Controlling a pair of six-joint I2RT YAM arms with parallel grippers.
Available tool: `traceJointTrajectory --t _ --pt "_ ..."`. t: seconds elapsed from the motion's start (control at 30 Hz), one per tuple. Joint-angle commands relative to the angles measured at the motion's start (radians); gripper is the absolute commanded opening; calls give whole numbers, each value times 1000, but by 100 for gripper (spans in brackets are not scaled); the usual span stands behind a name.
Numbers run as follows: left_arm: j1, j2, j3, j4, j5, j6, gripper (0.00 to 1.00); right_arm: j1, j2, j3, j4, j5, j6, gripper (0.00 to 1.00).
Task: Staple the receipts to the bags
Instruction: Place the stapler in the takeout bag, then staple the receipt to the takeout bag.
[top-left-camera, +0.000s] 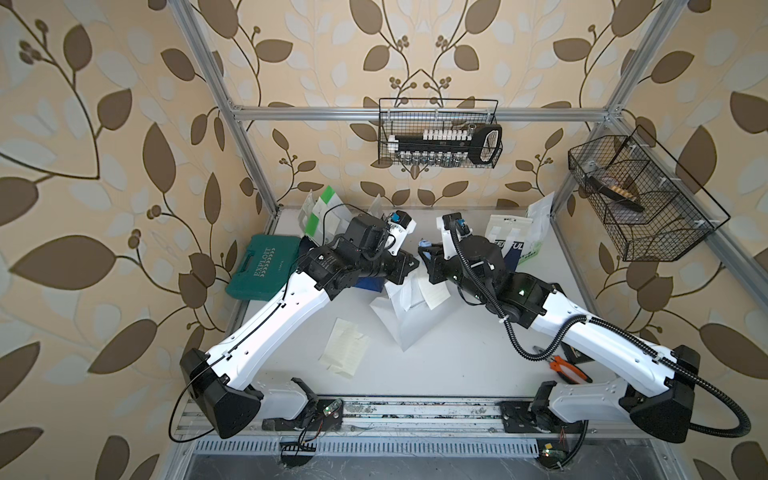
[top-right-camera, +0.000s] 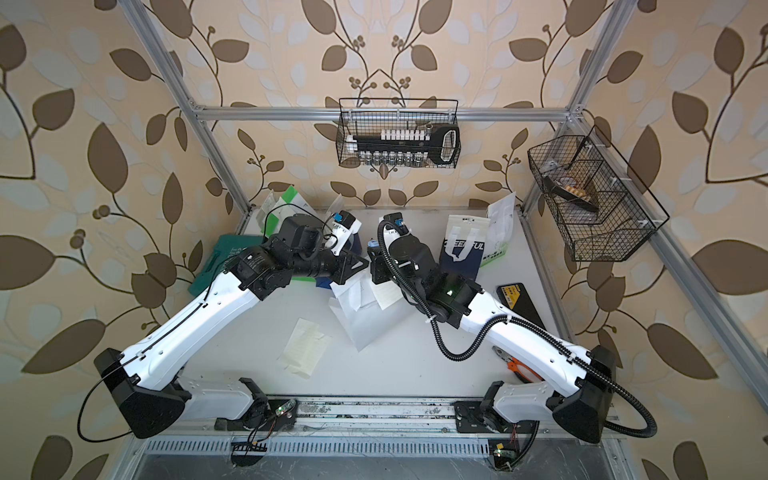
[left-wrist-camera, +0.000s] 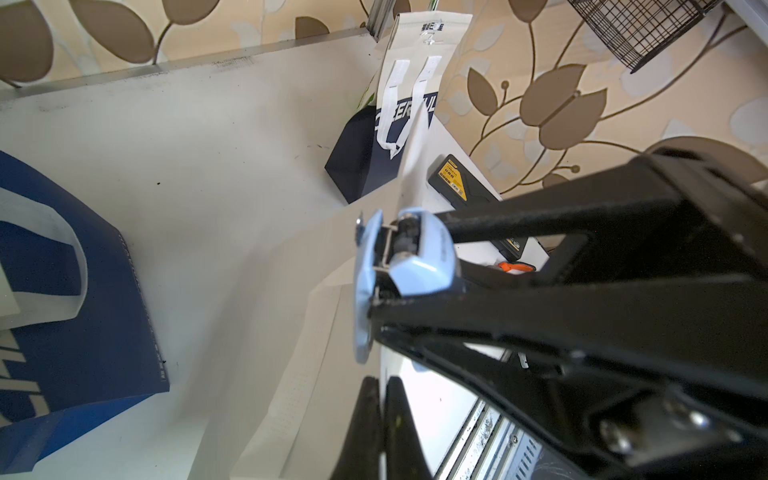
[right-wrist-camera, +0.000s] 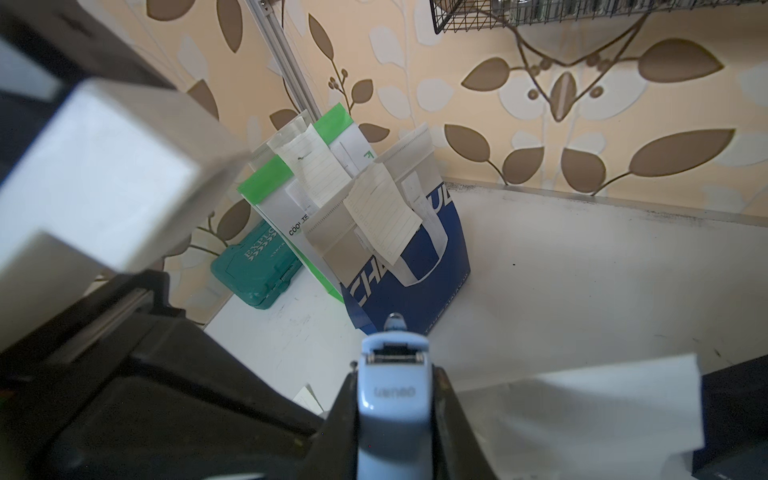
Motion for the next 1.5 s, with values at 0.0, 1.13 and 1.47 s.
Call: traceJointTrajectory --t 0.0,1.13,1.47 --pt "-6 -45 5 74 52 53 0 4 -13 18 -37 43 -21 2" --pt "-1 -65 79 -142 332 485 0 -406 -146 202 -448 -1017 -479 87" --pt "-2 -80 73 -160 375 515 0 -406 -32 298 -604 -1199 -721 91"
